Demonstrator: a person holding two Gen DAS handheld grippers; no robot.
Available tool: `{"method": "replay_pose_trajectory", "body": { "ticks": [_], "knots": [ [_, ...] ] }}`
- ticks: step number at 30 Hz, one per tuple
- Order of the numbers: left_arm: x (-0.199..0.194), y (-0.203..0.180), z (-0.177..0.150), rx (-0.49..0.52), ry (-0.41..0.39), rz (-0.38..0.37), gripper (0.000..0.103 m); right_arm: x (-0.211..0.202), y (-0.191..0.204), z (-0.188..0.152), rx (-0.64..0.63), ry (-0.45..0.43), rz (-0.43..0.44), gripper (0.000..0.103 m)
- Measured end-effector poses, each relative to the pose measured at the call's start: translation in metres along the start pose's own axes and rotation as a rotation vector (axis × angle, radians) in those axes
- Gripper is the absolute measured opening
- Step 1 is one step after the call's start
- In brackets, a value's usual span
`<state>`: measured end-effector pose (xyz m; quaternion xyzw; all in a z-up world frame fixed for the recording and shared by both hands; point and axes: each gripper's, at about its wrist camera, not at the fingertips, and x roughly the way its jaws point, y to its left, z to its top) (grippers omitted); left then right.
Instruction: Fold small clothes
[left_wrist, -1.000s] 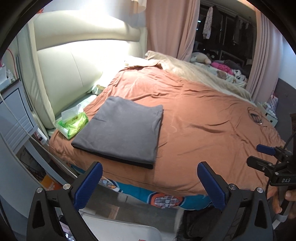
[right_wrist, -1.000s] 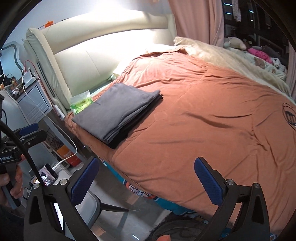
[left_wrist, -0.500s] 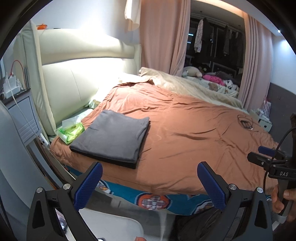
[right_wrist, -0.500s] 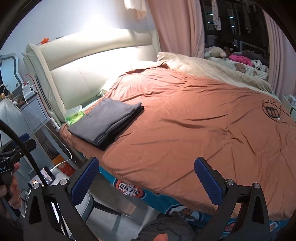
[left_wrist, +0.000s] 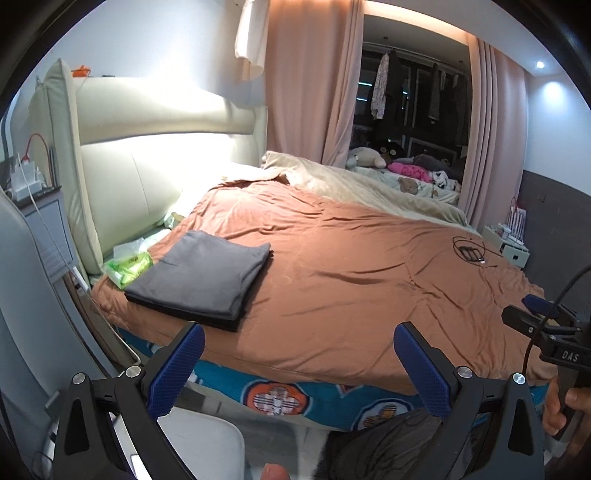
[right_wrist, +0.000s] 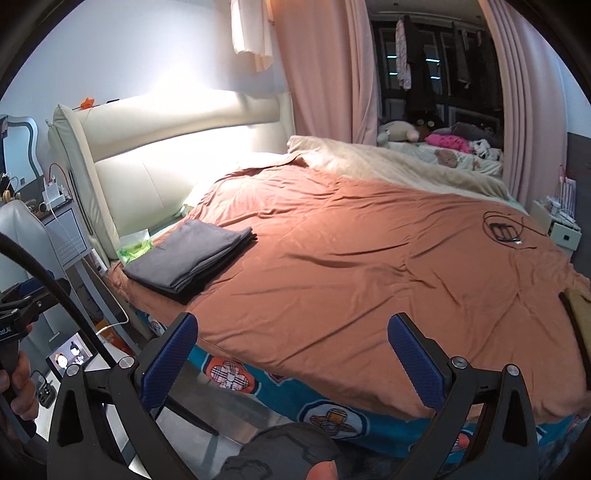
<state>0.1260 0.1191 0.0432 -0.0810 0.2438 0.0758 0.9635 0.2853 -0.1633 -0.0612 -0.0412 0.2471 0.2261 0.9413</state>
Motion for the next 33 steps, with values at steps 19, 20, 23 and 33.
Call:
{"method": "replay_pose_trajectory", "body": {
  "ticks": [19, 20, 23, 33],
  "knots": [
    [-0.035, -0.041, -0.041, 0.043, -0.059, -0.032, 0.103, -0.045, -0.003, -0.059, 0.042, -0.076, -0.022, 0.103],
    [-0.036, -0.042, -0.042, 0.044, -0.060, -0.036, 0.103, -0.046, -0.004, -0.061, 0.046, -0.072, -0.026, 0.103],
    [-0.039, -0.046, -0.043, 0.044, -0.065, -0.050, 0.103, -0.045, -0.004, -0.060, 0.048, -0.059, -0.043, 0.103],
    [-0.044, -0.048, -0.047, 0.028, -0.076, -0.065, 0.103, -0.054, 0.000, -0.060, 0.052, -0.064, -0.048, 0.103]
  ]
}}
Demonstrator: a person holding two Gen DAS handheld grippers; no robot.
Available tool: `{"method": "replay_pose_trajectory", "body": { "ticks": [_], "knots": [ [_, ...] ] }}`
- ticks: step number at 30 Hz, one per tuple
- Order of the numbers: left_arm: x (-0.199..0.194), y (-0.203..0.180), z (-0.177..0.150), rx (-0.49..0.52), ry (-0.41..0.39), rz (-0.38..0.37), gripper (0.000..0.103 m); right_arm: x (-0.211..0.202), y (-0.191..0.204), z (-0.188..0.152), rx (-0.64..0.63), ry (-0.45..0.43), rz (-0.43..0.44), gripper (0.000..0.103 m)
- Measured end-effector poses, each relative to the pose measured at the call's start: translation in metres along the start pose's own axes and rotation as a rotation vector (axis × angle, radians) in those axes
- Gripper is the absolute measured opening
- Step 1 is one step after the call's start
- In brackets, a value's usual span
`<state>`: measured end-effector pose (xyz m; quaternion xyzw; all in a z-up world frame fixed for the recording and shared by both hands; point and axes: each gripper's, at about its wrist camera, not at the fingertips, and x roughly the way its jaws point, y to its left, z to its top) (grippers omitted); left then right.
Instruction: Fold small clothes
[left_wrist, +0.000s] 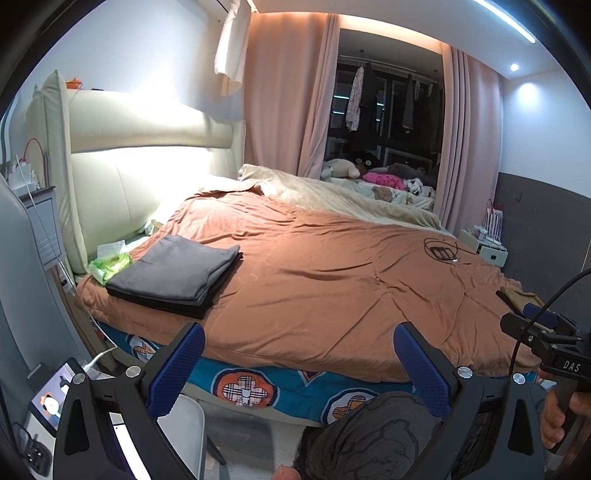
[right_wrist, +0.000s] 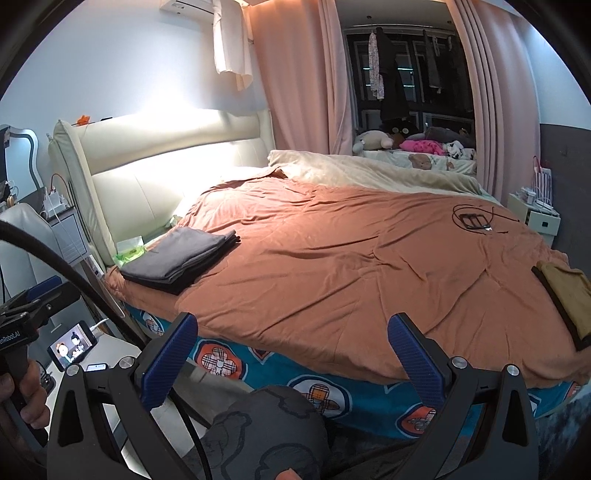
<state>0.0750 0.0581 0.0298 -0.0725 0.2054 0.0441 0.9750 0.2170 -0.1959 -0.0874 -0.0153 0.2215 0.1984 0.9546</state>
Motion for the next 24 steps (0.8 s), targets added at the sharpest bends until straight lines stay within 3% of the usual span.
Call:
{"method": "replay_pose_trajectory", "body": {
  "ticks": [24],
  "knots": [
    [-0.0027, -0.0059, 0.0006, 0.002, 0.001, -0.003, 0.103, -0.0057, -0.0087, -0.0078, 0.037, -0.002, 0.021, 0.103]
  ]
}}
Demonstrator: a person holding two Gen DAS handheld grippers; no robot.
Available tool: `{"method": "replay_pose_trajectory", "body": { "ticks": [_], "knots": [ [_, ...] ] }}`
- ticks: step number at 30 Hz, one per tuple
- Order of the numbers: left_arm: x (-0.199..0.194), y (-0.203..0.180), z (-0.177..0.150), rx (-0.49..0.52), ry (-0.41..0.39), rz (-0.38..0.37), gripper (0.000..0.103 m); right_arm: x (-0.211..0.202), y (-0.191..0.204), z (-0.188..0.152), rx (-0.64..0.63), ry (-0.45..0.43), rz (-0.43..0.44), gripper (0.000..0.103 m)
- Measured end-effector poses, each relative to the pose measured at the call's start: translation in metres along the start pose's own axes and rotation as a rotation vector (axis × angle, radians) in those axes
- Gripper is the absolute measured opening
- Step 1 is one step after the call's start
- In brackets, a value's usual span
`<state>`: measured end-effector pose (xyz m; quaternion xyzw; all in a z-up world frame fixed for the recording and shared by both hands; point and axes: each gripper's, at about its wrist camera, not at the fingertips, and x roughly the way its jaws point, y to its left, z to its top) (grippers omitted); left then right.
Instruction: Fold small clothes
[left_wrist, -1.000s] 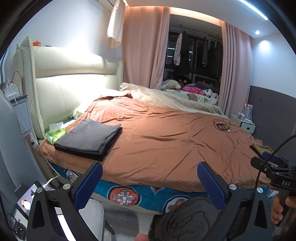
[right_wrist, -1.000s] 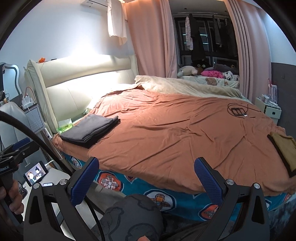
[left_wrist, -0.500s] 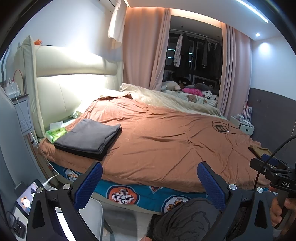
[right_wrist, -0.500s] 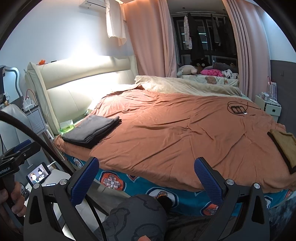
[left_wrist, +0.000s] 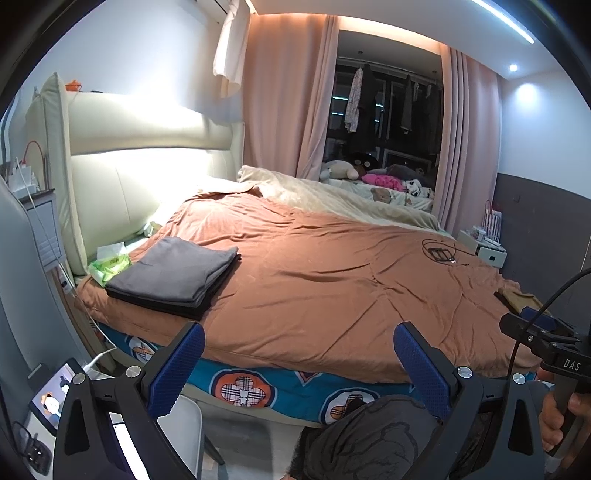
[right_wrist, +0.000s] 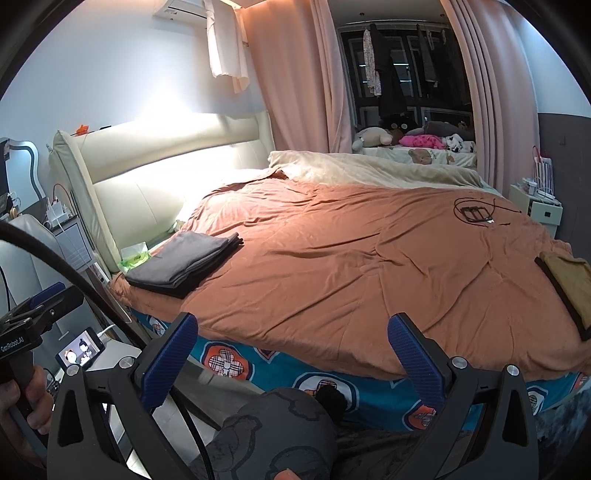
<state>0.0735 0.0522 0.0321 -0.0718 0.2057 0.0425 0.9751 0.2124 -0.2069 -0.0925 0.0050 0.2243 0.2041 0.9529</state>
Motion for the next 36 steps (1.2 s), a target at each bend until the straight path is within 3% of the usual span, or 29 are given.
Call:
{"method": "replay_pose_trajectory", "body": {
  "ticks": [36],
  "knots": [
    [-0.007, 0.010, 0.002, -0.006, -0.002, 0.032, 0.103, -0.001, 0.004, 0.000, -0.010, 0.001, -0.004, 0.103]
  ]
}}
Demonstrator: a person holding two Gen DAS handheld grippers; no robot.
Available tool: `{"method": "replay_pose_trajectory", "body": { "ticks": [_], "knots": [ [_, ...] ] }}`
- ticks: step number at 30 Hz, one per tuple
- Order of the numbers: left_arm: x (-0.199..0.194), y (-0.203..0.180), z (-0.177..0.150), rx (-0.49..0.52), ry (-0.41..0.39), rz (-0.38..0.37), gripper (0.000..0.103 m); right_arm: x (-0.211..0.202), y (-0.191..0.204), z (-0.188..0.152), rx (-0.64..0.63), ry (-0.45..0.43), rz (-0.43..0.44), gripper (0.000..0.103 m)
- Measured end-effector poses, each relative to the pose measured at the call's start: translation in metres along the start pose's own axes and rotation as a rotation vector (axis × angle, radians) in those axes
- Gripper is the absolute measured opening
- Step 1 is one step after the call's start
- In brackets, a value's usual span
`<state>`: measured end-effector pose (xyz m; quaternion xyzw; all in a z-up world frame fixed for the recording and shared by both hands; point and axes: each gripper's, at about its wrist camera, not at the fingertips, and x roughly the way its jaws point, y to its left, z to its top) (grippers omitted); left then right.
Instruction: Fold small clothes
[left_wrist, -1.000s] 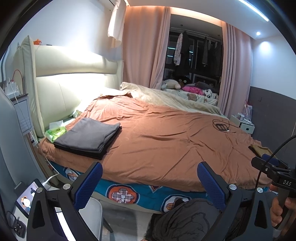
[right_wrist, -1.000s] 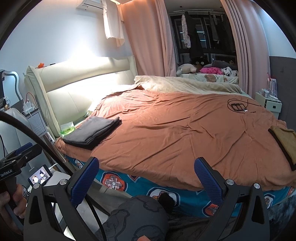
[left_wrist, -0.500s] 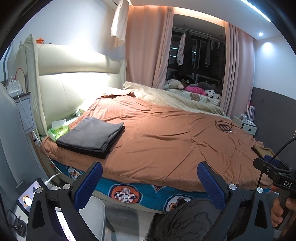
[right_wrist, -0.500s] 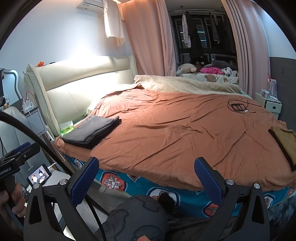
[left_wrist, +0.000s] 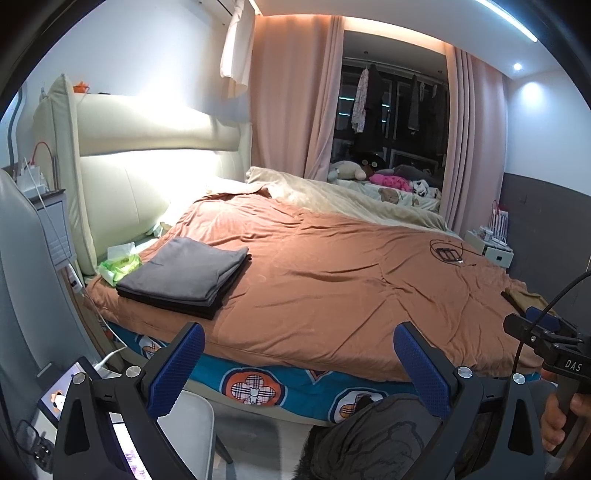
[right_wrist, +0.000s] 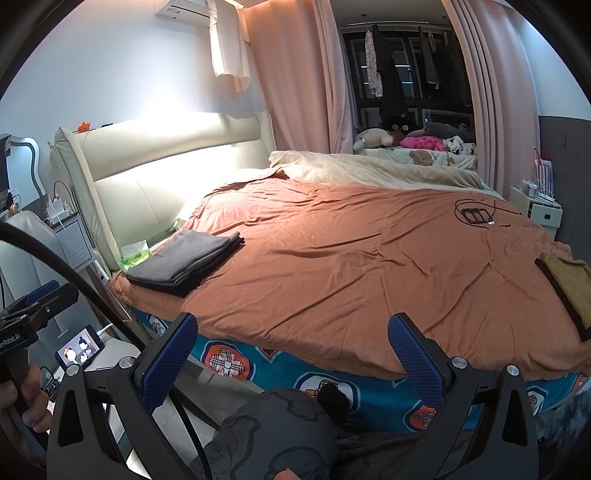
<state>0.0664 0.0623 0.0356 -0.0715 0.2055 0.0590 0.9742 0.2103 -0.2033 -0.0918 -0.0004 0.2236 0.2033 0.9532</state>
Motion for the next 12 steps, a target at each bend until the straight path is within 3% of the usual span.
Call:
{"method": "replay_pose_trajectory", "body": {
  "ticks": [12],
  "knots": [
    [-0.0041, 0.0016, 0.0006, 0.005, -0.006, -0.004, 0.103, -0.0003, -0.0009, -0.0001, 0.008, 0.004, -0.004, 0.103]
  ]
}}
